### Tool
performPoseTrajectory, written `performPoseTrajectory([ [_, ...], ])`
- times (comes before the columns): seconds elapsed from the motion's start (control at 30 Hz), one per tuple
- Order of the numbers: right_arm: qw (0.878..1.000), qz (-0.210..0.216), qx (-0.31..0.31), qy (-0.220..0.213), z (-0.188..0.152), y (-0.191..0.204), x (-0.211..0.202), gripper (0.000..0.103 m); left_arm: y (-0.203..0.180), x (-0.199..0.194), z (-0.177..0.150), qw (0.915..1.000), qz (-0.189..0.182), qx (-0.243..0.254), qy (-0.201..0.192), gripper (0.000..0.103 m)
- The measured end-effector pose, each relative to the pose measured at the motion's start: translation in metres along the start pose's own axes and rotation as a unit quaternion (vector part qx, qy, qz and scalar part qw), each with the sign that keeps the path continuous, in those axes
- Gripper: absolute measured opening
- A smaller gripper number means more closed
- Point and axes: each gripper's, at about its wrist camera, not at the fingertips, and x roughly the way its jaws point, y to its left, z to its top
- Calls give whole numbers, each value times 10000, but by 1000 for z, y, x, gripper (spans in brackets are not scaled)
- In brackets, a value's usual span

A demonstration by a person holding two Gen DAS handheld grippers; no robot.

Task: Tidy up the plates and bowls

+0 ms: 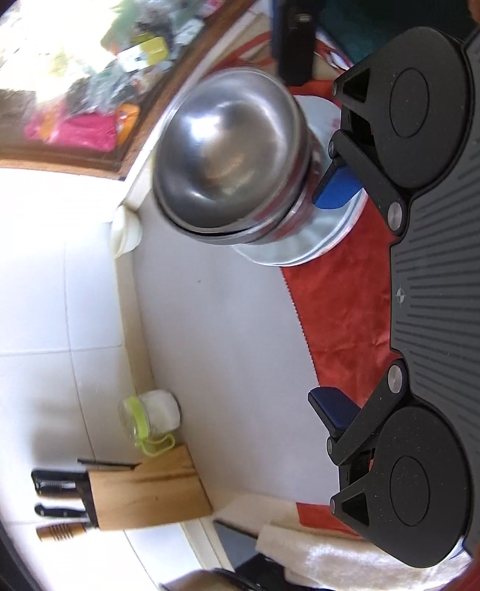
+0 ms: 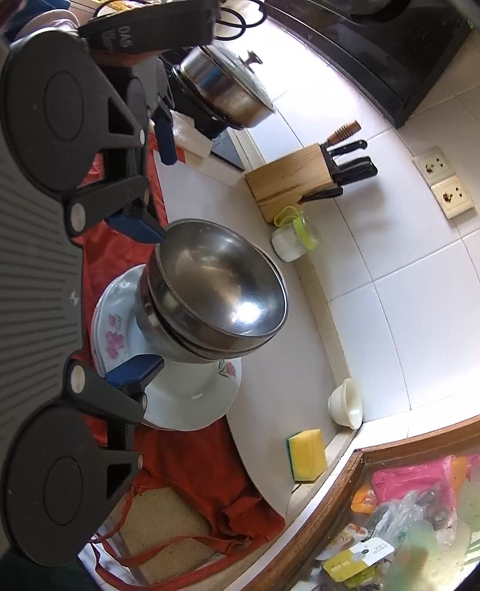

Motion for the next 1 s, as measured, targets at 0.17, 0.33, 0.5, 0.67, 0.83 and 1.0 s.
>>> performPoseTrajectory([
  [0.17,9999,74,-129,69,-5,2,-7,68,-10,-11,2,9997,92,-205,-23,103],
  [0.33,9999,1,-137,43,-7,-3,-13,69,-22,-22,-2,9994,239,-253,-46,103],
  [0.5,9996,-193,-188,37,-11,-6,-18,72,-32,-28,-8,9989,330,-317,13,103],
  [0.67,9995,-263,-159,43,-17,-10,-21,72,-41,-33,-13,9987,424,-276,83,103],
  [0.83,9994,-305,-125,51,-22,-13,-24,72,-48,-39,-17,9986,467,-240,91,103],
  [1.0,9992,-361,-151,60,-24,-13,-26,73,-53,-43,-20,9982,540,-212,155,103],
])
